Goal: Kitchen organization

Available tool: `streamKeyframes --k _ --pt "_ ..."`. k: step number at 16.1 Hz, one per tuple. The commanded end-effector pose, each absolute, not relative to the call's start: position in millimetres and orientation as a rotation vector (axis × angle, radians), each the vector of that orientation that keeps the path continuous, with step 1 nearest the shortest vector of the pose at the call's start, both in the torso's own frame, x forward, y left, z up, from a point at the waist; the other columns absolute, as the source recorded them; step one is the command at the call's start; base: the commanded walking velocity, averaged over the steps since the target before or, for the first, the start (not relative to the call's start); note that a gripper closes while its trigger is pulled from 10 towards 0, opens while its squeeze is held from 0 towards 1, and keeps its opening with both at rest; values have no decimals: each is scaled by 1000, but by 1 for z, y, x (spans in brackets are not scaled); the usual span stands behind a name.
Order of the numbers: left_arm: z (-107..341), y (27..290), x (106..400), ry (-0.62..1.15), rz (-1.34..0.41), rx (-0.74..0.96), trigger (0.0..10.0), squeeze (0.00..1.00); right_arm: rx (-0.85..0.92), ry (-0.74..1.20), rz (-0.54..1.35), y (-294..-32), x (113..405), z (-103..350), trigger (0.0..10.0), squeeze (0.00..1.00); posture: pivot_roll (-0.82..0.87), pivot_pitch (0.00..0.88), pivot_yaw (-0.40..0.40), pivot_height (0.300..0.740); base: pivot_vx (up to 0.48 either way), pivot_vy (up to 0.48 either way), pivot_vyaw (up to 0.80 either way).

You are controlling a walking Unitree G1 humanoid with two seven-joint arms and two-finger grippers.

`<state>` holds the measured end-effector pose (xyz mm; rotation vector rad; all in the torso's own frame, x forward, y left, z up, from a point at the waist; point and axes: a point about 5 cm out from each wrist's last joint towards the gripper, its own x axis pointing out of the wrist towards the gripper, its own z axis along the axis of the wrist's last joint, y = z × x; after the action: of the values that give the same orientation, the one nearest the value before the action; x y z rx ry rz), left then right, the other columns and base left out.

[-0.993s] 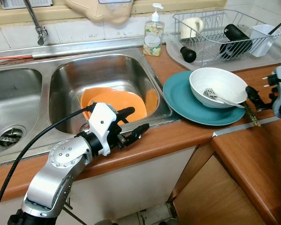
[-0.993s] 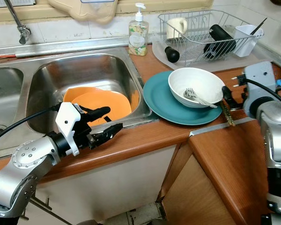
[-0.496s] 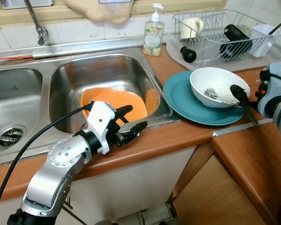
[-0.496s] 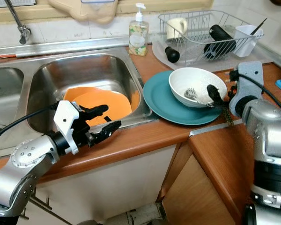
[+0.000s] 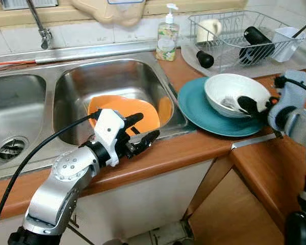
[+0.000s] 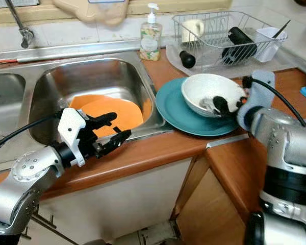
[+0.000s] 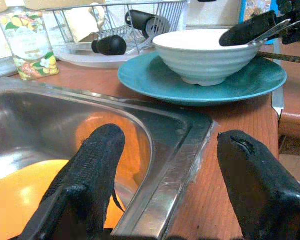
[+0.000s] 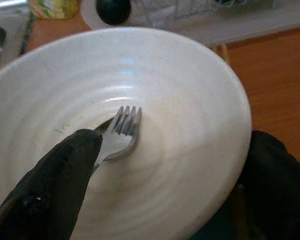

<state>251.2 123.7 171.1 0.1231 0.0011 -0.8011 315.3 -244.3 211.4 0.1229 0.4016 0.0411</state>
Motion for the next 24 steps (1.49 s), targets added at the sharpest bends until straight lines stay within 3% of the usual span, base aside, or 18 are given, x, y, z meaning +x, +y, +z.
streamKeyframes --k 1,8,13,16,19,20,21,22,23,24 --pt "173 128 254 6 -783 140 10000 0 153 391 40 -243 318 217 10000 0 -65 0 -15 740 0 0 0" --pt "175 130 258 -3 -760 148 10000 0 270 381 28 -228 336 217 10000 0 -49 0 -22 740 0 0 0" --pt "174 132 260 -14 -726 141 10000 0 176 201 66 -237 330 233 10000 0 -56 0 -14 740 0 0 0" --pt "168 128 260 -8 -714 114 10000 0 121 22 100 -246 304 237 10000 0 -64 0 -3 740 0 0 0" --pt "168 127 260 -19 -706 80 10000 0 72 -14 193 -241 279 232 10000 0 -76 0 9 740 0 0 0" --pt "169 126 260 -21 -716 60 10000 47 50 -12 211 -244 269 227 10000 0 -78 0 12 740 0 0 0" --pt "169 126 260 -22 -719 57 10000 1000 56 -22 210 -247 265 226 10000 596 -82 0 13 740 0 0 0" --pt "168 126 258 -17 -723 72 10000 1000 82 -18 254 -247 259 221 10000 1000 -85 0 16 740 0 0 0" --pt "167 125 257 -15 -727 83 10000 1000 81 -11 290 -246 256 219 10000 1000 -85 0 16 740 0 0 0" --pt "167 125 255 -14 -742 89 10000 714 66 -1 291 -245 255 218 10000 1000 -82 0 9 740 0 0 0"
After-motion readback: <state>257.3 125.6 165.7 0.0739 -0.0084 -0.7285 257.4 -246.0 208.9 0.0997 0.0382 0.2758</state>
